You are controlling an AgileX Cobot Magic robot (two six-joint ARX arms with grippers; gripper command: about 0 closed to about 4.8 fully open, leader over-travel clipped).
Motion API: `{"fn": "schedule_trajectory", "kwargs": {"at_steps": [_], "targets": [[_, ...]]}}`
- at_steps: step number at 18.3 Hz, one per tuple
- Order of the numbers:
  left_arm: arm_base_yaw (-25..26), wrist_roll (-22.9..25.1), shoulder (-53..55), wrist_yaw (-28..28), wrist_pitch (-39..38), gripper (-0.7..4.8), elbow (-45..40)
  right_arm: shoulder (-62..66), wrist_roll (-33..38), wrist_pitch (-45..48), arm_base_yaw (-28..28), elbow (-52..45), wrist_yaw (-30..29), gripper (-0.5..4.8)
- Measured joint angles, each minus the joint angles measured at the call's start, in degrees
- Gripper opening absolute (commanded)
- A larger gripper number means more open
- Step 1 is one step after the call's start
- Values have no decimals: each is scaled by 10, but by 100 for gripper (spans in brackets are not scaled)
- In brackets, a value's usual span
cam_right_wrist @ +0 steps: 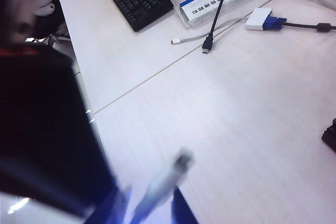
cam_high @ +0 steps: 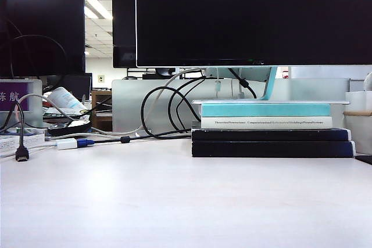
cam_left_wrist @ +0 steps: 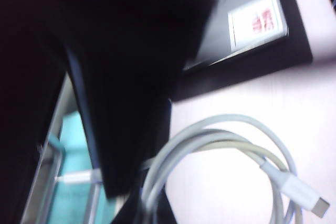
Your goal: Unfold the white charging cable into a straight cable.
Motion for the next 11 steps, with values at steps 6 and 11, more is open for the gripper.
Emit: {"fn": "schedule_trajectory", "kwargs": {"at_steps": [6, 11], "targets": [[-21, 13, 0, 29, 9, -4, 0, 13, 1, 2, 0, 0, -1, -5], [-20, 32, 0, 3, 0, -4, 0, 22, 1, 17, 0, 0, -13, -5]]}}
